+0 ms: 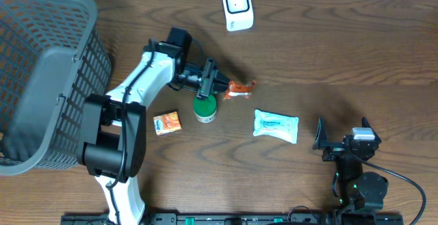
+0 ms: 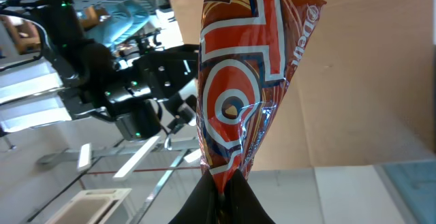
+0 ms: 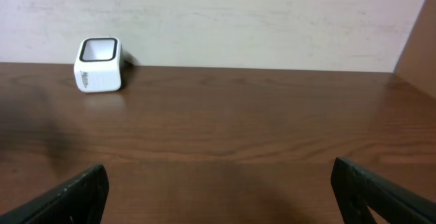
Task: Scan the item barcode
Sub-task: 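Lift the TOP bar out of the basket and carry it over the bottle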
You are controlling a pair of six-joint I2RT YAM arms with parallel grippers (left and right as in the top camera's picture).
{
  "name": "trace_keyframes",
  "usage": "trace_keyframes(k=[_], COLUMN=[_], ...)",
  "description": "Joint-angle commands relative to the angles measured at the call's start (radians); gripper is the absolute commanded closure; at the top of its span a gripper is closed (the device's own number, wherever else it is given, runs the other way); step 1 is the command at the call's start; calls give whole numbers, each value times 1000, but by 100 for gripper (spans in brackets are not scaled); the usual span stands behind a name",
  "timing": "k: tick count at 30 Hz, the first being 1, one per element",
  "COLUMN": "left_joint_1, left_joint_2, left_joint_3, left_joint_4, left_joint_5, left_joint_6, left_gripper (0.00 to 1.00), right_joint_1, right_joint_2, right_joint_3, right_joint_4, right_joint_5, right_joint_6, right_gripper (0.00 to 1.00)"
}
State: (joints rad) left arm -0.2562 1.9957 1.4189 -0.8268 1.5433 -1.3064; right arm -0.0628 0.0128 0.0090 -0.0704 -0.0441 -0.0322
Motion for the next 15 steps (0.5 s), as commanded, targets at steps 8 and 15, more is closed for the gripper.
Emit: trace_keyframes(k=[8,15], left_joint_1=[66,79], left_joint_2=[0,0], left_joint_3=[-4,-4], left_joint_4=[-3,-2], left_joint_5=[14,-10], left_joint_6=[15,103], left_gripper=[93,92], right_joint_1=[-9,-9], right_joint_2=[-2,-2], right_joint_3=[-3,-3], right_joint_4=[-2,-2], right_joint_5=[9,9], right_joint_6=[17,17], right_gripper=[1,1])
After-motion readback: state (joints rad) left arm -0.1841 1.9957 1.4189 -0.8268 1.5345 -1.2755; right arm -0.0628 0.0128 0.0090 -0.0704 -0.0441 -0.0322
